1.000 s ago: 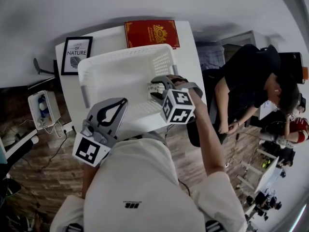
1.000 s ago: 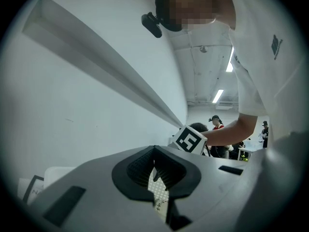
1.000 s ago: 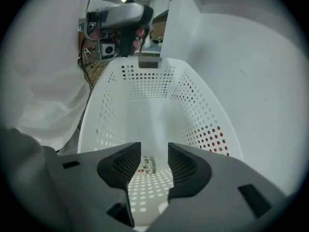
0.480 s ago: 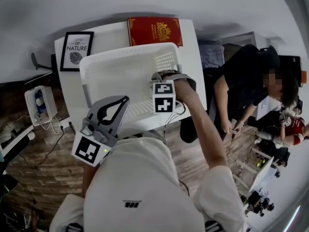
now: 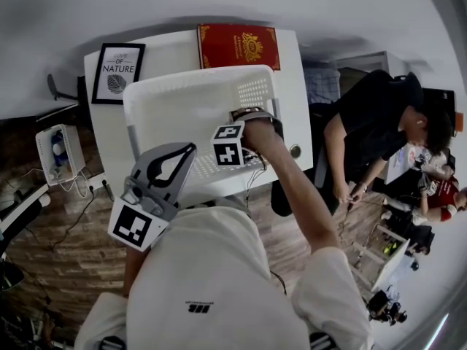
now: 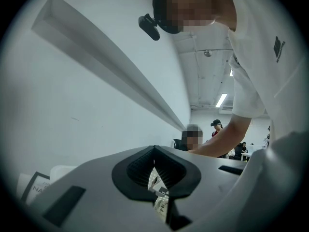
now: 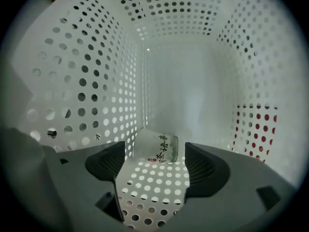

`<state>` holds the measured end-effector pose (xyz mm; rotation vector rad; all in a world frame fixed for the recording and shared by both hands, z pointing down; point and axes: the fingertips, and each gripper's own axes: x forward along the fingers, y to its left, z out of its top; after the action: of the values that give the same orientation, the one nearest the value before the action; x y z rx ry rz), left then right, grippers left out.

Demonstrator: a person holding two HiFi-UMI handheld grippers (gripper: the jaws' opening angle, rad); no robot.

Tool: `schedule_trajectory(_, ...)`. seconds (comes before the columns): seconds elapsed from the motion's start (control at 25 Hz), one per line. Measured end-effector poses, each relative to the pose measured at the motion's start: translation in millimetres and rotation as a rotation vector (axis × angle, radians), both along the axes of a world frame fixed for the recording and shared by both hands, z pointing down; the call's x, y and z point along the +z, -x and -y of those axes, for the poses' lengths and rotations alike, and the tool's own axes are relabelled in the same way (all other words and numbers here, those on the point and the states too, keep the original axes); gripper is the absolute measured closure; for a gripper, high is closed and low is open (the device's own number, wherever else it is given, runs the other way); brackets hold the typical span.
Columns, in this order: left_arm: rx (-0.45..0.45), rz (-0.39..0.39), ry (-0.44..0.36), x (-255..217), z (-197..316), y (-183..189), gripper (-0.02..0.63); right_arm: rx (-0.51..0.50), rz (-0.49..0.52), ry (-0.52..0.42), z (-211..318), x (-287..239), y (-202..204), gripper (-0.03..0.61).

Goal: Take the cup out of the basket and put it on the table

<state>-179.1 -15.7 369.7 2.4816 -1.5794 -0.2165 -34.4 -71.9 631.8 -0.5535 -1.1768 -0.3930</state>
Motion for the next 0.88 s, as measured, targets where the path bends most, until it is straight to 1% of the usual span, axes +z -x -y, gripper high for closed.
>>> schedule_trajectory(0.12,-0.006,-0.001,-0.004,-2,1,1,0.604,-0.009,-0.053,-0.017,0,11,-7,0.201)
schedule_trajectory(0.28,-0.005,0.010,-0.004,-2,1,0,0.604,-0.037,-0.085,-0.065,7,24,-14,0.201)
schedule_trajectory(0.56,-0.008,0.016,0.005,0,-1,-1,0.604,-0.065,-0.071,-0.103,12,27,-13,0.202)
schedule_trajectory(0.68,-0.007,0.019,0.003,0,-2,-1,0.604,-0.049,-0.047,-0.103,11,25,-12,0.208)
schedule_trajectory(0.76,-0.010,0.016,0.003,0,-3,-1,0.604,-0.033,-0.021,-0.102,11,22,-10,0.245)
schedule_trajectory(0.84,-0.010,0.015,0.004,1,-3,-1,0.604,-0.026,0.010,-0.109,12,20,-6,0.298)
schedule_trajectory(0.88,-0.009,0.015,0.004,1,-3,-1,0.604,-0.025,0.018,-0.111,12,19,-5,0.308)
